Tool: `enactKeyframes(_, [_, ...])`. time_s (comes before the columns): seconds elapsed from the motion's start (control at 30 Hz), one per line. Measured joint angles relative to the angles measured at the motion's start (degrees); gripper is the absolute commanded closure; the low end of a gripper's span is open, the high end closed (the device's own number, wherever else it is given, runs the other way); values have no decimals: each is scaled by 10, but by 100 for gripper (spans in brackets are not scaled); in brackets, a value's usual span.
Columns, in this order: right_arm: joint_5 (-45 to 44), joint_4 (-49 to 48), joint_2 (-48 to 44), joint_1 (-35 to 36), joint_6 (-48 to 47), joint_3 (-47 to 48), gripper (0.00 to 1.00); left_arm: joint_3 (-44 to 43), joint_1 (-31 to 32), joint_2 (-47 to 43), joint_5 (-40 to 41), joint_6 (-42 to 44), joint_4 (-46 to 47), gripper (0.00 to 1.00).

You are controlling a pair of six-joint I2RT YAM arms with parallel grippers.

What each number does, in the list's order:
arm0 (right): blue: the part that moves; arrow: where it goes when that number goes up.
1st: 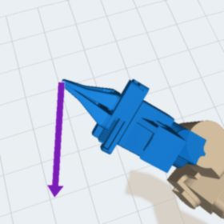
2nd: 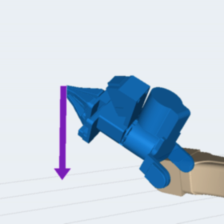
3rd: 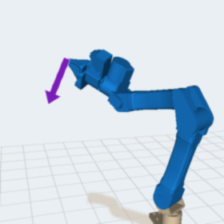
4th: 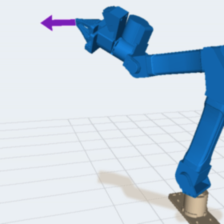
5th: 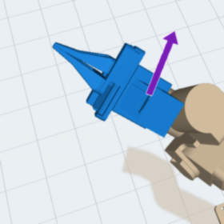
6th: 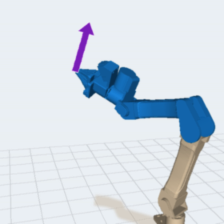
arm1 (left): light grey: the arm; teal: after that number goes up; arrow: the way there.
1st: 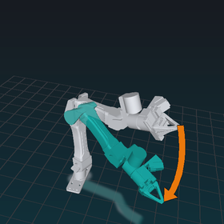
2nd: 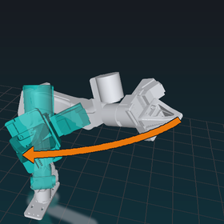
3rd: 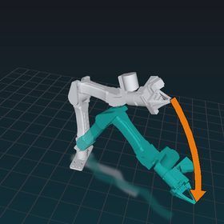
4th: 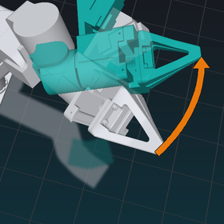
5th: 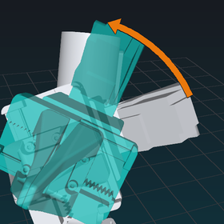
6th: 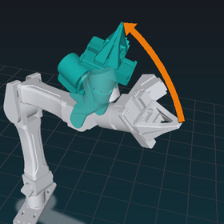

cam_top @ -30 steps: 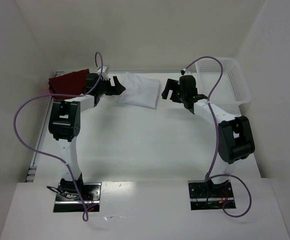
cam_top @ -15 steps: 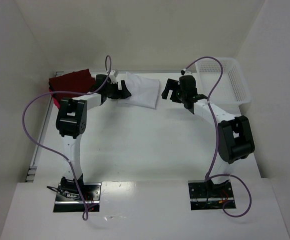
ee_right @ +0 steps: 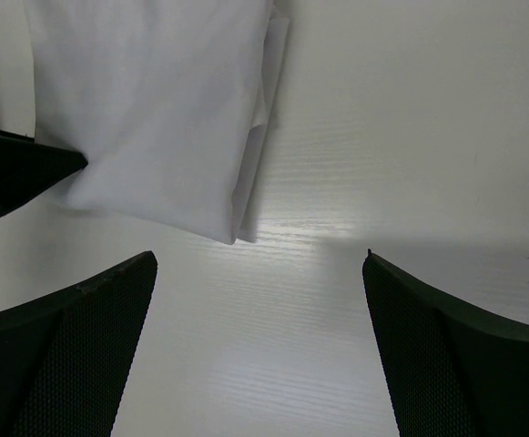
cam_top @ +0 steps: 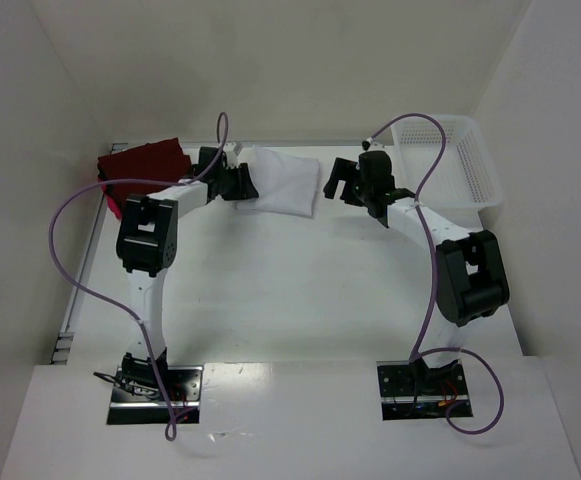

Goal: Fold and stack the t-shirts
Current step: Put the neatly folded tshirt into the corner of the board with the left arm

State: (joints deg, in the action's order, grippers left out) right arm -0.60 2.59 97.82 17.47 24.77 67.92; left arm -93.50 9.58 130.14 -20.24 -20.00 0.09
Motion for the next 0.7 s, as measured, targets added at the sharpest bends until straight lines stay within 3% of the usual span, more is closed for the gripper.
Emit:
enactKeyframes(0.23, [3,0,0,0,-2,0,1,34,0,-31,-2,3,-47,58])
enactKeyframes(0.3, [4,0,-1,0,-2,0,1,41,0,-38,-6,4,-60,64])
enactKeyframes(0.7, [4,5,-58,0,3,-40,1,101,12,-90,-38,4,-146,70])
